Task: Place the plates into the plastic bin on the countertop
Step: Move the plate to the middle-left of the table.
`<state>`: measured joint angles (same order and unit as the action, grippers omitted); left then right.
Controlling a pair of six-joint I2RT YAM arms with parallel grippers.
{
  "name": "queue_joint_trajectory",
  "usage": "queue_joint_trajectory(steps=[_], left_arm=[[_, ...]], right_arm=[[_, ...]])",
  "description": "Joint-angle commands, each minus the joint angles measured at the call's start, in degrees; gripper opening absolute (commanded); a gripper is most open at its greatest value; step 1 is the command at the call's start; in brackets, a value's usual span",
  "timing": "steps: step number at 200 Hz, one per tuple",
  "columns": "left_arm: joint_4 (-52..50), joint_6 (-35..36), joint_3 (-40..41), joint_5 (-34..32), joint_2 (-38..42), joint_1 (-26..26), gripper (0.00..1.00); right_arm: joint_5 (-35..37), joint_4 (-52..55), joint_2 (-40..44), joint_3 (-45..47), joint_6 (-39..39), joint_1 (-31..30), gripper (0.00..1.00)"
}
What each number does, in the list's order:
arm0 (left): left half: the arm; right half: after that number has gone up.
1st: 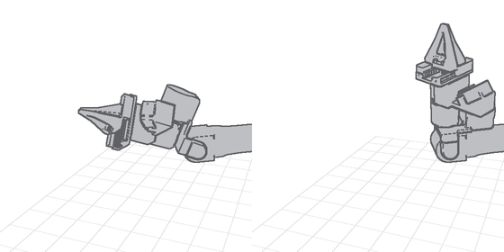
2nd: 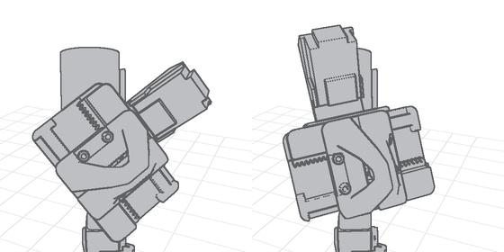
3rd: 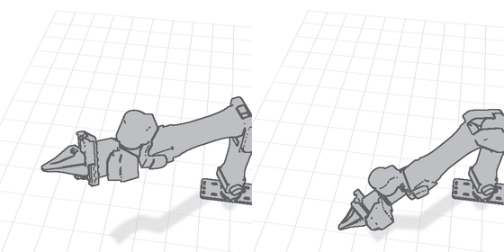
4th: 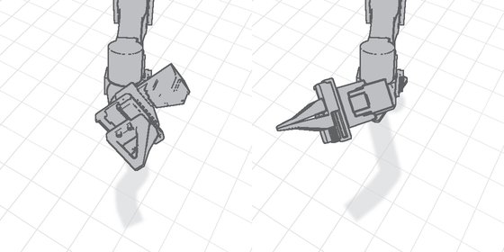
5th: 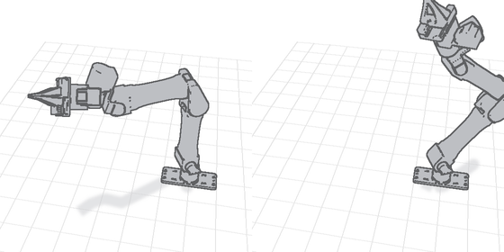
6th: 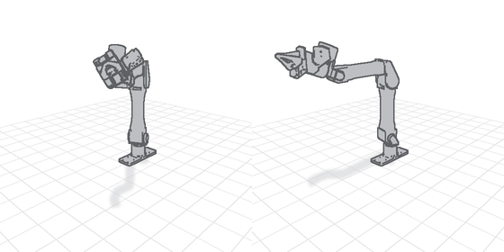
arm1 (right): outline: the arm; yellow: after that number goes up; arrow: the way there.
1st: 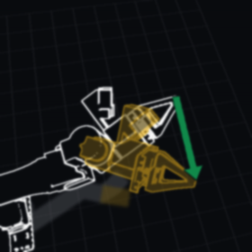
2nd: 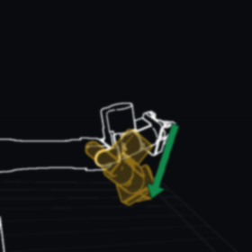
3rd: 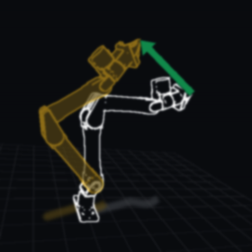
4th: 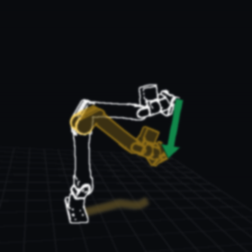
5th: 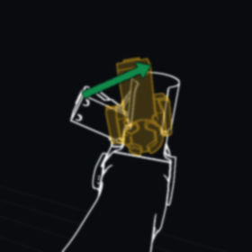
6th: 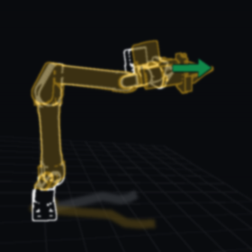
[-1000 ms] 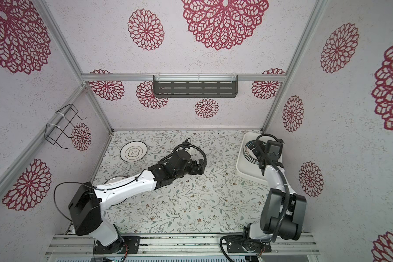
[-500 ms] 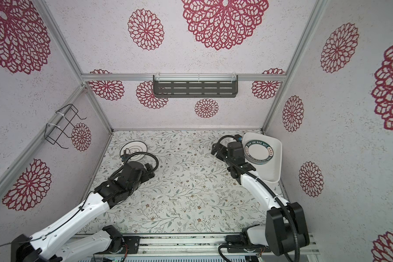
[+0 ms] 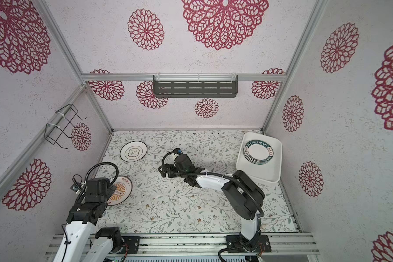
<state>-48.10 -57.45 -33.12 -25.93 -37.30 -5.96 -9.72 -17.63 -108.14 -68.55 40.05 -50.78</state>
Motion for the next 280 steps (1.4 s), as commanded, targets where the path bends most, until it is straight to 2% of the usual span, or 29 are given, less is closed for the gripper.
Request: queue_joint_trajectory(steps=[1,48,74,104,155,201,233,252,280], left_arm=[[4.0,1.6,1.6,8.1,-2.5,-7.2,0.97],[13.0,2.8,4.2,16.3,-11.5,-23.7,0.97],[16.3,3.8,5.6,18.5,-14.6,-29.4,0.97],[24.8,4.4,7.8,27.1,-20.0,-33.1,0.97],[36.3,7.0,7.4,34.3,-28.2,-33.0,0.97],[46.1,10.1,8.0,41.2,-36.6,-31.3,0.99],[47.5,13.5,5.3,42.1,-41.9,-24.9,1.0],[51.0,12.1,5.6,43.4,-43.7,-20.6,1.0],[54.9,9.7,6.3,42.1,-44.6,-11.2,1.0]], right_arm=[[-5.4,-4.3,-2.0,-5.4,-0.7,-2.3,0.99],[-6.9,-4.5,-4.0,-7.2,0.2,-3.5,0.99],[-5.7,-3.8,-3.5,-6.7,-0.7,-3.5,0.99],[-4.6,-3.3,-4.0,-6.8,-0.9,-3.4,0.99],[-4.3,-0.3,-4.9,-8.8,-2.2,-2.8,0.97],[-2.7,0.4,-3.2,-5.9,-0.2,0.4,0.97],[-1.7,0.4,-2.2,-3.6,0.8,2.9,0.97],[-1.3,1.3,-1.5,-2.6,1.2,4.2,0.96],[0.4,2.6,0.3,-0.1,1.1,6.1,0.95]])
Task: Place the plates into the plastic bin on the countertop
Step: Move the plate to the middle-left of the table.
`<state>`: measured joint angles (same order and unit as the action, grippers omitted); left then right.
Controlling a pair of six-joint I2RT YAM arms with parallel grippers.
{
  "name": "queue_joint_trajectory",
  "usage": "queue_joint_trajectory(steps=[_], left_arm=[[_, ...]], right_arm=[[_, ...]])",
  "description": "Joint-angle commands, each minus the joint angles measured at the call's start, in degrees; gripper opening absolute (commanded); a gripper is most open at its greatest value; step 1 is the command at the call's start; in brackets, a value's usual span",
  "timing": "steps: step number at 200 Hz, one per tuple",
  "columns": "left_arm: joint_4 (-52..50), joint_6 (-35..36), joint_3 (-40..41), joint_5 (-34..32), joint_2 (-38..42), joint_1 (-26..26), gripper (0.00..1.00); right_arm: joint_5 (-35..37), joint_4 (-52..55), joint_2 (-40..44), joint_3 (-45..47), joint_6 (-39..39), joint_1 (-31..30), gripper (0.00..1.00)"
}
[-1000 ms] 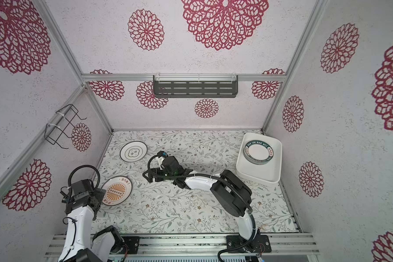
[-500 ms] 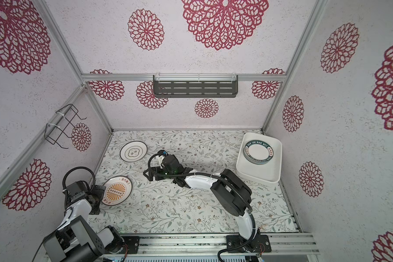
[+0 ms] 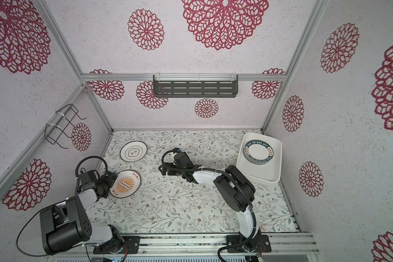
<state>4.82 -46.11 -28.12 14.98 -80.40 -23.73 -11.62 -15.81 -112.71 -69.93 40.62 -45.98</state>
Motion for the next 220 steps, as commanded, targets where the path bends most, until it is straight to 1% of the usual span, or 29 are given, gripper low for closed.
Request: queue_joint_trajectory(steps=[1,17,35,47,67,96,123,184,212,220], left_arm=[[2.0,-1.7,1.3,1.2,-1.6,6.9,1.0],[3.2,-2.8,0.8,-0.2,-1.7,12.4,1.0],[3.4,-3.1,-0.8,-1.1,-2.0,17.4,1.0],[3.4,-2.8,-2.1,-1.8,-2.7,20.2,1.0],[1.9,-2.2,-4.9,-3.6,-4.6,23.3,1.0],[1.6,-2.3,-6.8,-4.5,-7.6,25.8,1.0],[2.6,-2.7,-7.1,-4.5,-9.4,26.8,1.0],[2.8,-2.2,-9.2,-4.4,-10.0,29.8,0.99],[2.3,-2.1,-10.3,-4.4,-10.1,31.0,0.99],[2.3,-2.0,-10.5,-4.5,-10.1,31.2,0.99]], right_arm=[[2.3,0.8,4.9,1.4,0.5,1.4,0.95],[2.8,0.7,5.6,3.3,0.7,2.4,0.95],[2.5,-0.4,5.5,4.7,1.0,3.3,0.93],[2.1,-1.4,4.5,5.0,1.3,3.8,0.92],[1.0,-2.5,1.7,3.4,1.4,4.1,0.87],[-2.1,-6.8,-2.8,0.5,2.9,4.2,0.84],[-4.0,-10.0,-6.9,-2.6,5.0,4.0,0.81],[-4.9,-8.9,-12.9,-7.8,7.6,1.6,0.68],[-5.8,-10.4,-14.4,-7.4,10.0,1.3,0.54],[-6.0,-10.8,-14.4,-7.2,10.6,1.3,0.49]])
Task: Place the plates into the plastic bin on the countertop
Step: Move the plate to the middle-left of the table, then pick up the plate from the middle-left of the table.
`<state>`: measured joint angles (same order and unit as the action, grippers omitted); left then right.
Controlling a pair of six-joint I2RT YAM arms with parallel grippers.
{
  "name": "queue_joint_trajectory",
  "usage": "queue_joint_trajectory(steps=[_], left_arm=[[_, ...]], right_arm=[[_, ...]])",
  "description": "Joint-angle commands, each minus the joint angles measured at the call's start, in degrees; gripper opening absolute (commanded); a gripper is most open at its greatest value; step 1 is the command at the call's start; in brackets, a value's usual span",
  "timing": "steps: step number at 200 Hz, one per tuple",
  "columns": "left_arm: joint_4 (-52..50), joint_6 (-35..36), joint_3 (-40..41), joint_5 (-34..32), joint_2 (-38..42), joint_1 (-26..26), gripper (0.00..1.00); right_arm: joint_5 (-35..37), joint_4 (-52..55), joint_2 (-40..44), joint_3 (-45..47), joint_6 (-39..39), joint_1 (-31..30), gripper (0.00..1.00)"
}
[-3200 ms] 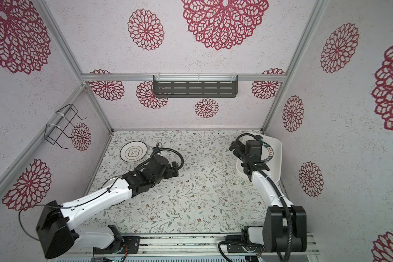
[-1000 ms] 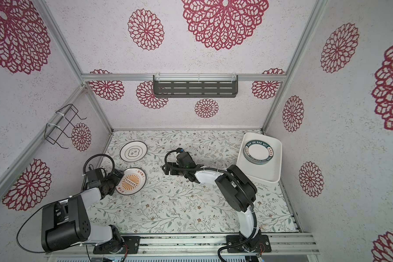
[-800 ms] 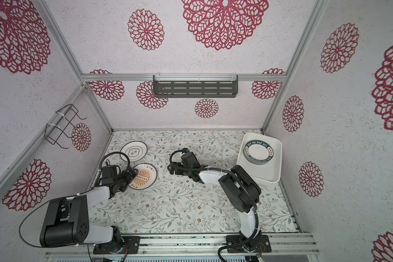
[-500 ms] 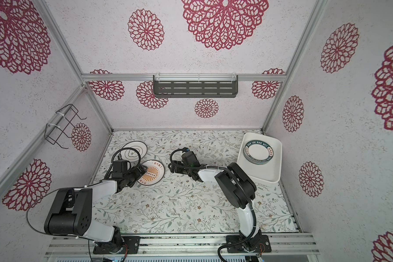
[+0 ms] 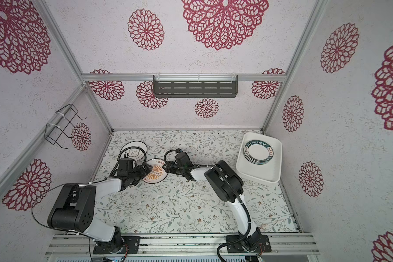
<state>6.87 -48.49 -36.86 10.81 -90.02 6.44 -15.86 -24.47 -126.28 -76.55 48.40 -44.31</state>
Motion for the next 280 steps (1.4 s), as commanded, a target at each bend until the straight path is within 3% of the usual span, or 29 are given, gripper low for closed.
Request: queue_joint_trajectory(steps=[1,23,46,79,148,186,222,280], left_arm=[[0.2,0.4,-1.8,-0.3,-0.4,1.1,0.99],[0.0,0.3,-2.0,-0.5,-0.2,1.6,0.99],[-0.1,0.0,-2.1,-0.5,0.6,1.9,0.99],[-2.2,0.1,-1.9,-1.6,4.0,2.5,1.0],[-9.5,1.2,-0.3,-3.4,18.4,3.5,0.99],[-11.7,2.7,-2.2,-4.3,23.1,7.8,0.98],[-11.3,3.9,-6.9,-6.7,20.8,15.6,0.97],[-9.3,8.6,-19.6,-10.6,9.2,30.8,0.97]], right_arm=[[-1.7,-2.2,-0.8,-0.5,2.8,-0.3,0.48],[-1.3,-2.2,-0.2,0.5,3.4,-0.3,0.36],[0.0,-1.7,1.2,1.8,4.2,-0.2,0.14],[0.6,-2.1,3.6,4.0,6.6,0.3,0.01],[6.9,-3.0,19.2,15.7,6.7,4.5,0.0],[11.5,0.7,31.4,21.9,5.3,9.2,0.0],[14.4,5.5,41.8,25.6,3.5,14.5,0.0],[17.1,11.2,54.6,30.5,2.5,26.7,0.0]])
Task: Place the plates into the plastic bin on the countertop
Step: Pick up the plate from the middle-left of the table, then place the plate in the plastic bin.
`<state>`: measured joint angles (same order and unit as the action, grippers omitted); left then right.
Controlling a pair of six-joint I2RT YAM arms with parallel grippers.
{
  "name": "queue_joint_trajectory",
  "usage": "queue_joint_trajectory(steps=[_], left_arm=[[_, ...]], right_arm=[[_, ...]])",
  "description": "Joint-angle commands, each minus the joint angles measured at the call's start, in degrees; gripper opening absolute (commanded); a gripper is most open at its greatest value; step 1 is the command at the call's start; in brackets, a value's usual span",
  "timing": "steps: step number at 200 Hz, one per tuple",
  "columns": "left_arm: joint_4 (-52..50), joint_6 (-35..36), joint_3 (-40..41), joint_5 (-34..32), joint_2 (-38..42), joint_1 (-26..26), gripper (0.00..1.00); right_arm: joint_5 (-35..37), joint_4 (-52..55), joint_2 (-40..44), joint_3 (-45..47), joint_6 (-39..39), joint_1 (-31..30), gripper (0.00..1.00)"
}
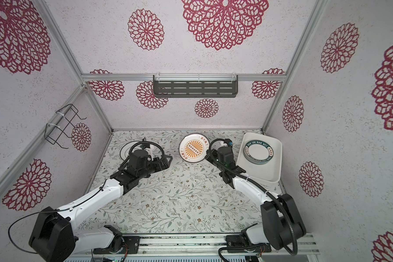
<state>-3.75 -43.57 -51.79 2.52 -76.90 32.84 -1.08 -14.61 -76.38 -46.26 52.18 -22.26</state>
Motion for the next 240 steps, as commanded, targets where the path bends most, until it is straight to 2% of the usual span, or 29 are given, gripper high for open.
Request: queue_joint_trajectory(steps=[1,59,128,164,207,240], left_arm=[[1.3,3.7,-4.8,-2.4,-4.1,4.7,0.97],[5.3,7.1,-17.6,-1.9,-17.6,14.6,0.97],[4.8,8.3,-29.0,1.0,-28.8,19.9,0.97],[4.2,9.3,-30.9,1.9,-30.2,20.5,0.97],[3.1,10.3,-32.6,2.1,-30.9,20.8,0.97],[2.5,10.7,-32.6,1.5,-30.7,20.8,0.97]], right_arm=[[2.4,1.4,4.8,0.3,-1.3,4.8,0.0],[-0.1,4.4,9.8,1.7,-2.5,21.2,0.0],[-3.5,0.5,2.8,0.3,1.1,39.8,0.0],[-3.1,-1.2,-5.2,-4.2,1.9,43.5,0.0],[-2.2,-4.1,-15.5,-10.5,1.9,44.2,0.0],[-1.9,-2.3,-21.4,-16.1,1.8,44.2,0.0]])
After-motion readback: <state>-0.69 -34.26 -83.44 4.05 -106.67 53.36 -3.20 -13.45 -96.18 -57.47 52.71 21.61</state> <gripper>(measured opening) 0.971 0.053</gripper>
